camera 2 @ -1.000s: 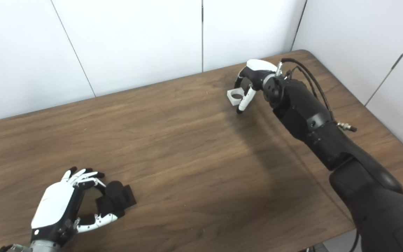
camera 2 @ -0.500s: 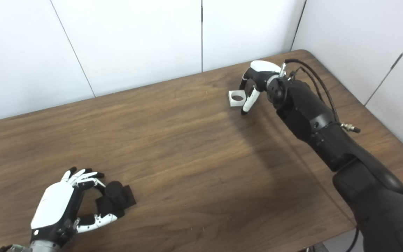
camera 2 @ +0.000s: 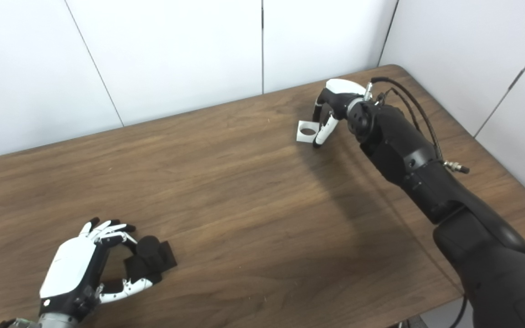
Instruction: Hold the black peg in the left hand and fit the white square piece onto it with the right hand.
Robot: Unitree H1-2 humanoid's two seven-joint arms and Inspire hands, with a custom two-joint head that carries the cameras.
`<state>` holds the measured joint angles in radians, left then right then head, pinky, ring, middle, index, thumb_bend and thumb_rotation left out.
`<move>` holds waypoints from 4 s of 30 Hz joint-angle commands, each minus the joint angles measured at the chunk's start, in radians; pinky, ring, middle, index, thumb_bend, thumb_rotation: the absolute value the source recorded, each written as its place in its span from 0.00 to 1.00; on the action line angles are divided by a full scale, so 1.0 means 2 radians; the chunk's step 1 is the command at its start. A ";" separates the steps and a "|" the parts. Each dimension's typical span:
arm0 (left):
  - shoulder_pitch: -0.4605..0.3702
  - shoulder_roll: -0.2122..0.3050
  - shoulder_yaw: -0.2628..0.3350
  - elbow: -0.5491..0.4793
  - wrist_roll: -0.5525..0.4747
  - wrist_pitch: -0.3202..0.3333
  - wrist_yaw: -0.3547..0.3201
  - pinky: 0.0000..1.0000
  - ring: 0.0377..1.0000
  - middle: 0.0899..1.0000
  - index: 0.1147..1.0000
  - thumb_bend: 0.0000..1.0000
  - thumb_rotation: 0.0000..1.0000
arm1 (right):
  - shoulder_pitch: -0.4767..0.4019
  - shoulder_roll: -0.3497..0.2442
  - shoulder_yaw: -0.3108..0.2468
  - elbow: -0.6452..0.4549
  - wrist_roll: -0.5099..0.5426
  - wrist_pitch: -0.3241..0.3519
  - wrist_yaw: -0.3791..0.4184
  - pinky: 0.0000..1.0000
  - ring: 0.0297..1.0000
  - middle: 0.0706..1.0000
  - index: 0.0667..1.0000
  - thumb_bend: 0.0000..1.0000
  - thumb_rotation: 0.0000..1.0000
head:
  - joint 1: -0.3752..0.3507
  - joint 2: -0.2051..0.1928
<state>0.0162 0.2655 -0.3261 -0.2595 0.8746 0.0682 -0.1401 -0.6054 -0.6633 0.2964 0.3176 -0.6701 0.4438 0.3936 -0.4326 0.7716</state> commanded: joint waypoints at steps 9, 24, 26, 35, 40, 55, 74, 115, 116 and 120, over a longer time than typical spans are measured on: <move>0.009 0.006 -0.001 -0.005 0.005 0.006 -0.013 1.00 0.89 0.76 0.42 0.52 0.05 | -0.017 -0.003 -0.002 -0.009 -0.008 0.006 -0.004 1.00 0.99 0.88 0.46 0.52 0.14 | -0.001 0.002; 0.008 0.004 -0.001 -0.009 0.010 0.013 -0.018 1.00 0.89 0.76 0.42 0.52 0.05 | -0.021 -0.004 0.007 -0.009 -0.013 0.008 0.011 1.00 0.99 0.90 0.63 0.87 0.19 | -0.003 0.004; 0.008 0.004 -0.002 -0.010 0.008 0.015 -0.019 1.00 0.88 0.76 0.42 0.52 0.05 | -0.022 -0.003 0.005 -0.007 -0.013 0.008 0.012 1.00 1.00 0.90 0.64 0.89 0.20 | -0.003 0.004; 0.006 0.004 -0.003 -0.011 0.010 0.018 -0.021 1.00 0.88 0.75 0.42 0.52 0.05 | -0.032 -0.007 0.010 -0.009 -0.018 0.008 0.023 1.00 1.00 0.91 0.65 0.94 0.24 | -0.004 0.006; 0.006 0.002 -0.002 -0.009 0.006 0.019 -0.019 1.00 0.88 0.75 0.42 0.52 0.05 | -0.038 -0.007 0.010 -0.008 -0.023 0.010 0.028 1.00 0.99 0.91 0.65 0.95 0.24 | -0.006 0.007; 0.007 0.001 -0.001 -0.009 0.006 0.018 -0.017 1.00 0.88 0.75 0.42 0.52 0.05 | -0.045 0.000 0.004 -0.014 -0.034 0.011 0.038 1.00 0.97 0.88 0.63 0.94 0.20 | -0.004 0.010; 0.010 0.002 -0.003 -0.016 0.012 0.021 -0.021 1.00 0.88 0.75 0.42 0.52 0.05 | -0.031 0.013 -0.009 -0.016 -0.038 0.012 0.018 0.98 0.94 0.84 0.45 0.53 0.13 | -0.004 0.016; 0.013 -0.033 -0.037 0.006 0.053 0.038 -0.007 1.00 0.91 0.77 0.42 0.52 0.05 | -0.001 0.004 0.020 -0.295 -0.028 -0.112 0.130 0.99 0.94 0.76 0.45 0.52 0.13 | 0.165 -0.004; 0.012 -0.034 -0.039 0.006 0.055 0.040 -0.007 1.00 0.91 0.77 0.42 0.52 0.05 | -0.001 0.007 0.020 -0.302 -0.027 -0.113 0.135 0.99 0.94 0.76 0.45 0.52 0.13 | 0.169 -0.004; 0.010 -0.043 -0.045 0.011 0.063 0.045 -0.004 1.00 0.92 0.77 0.42 0.52 0.05 | -0.005 0.024 0.025 -0.336 -0.023 -0.117 0.156 1.00 0.94 0.77 0.45 0.52 0.13 | 0.193 -0.004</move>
<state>0.0232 0.1873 -0.3860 -0.2713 0.9775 0.1529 -0.1254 -0.5704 -0.6156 0.3598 -0.3142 -0.7241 0.2257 0.7078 -0.0462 0.7639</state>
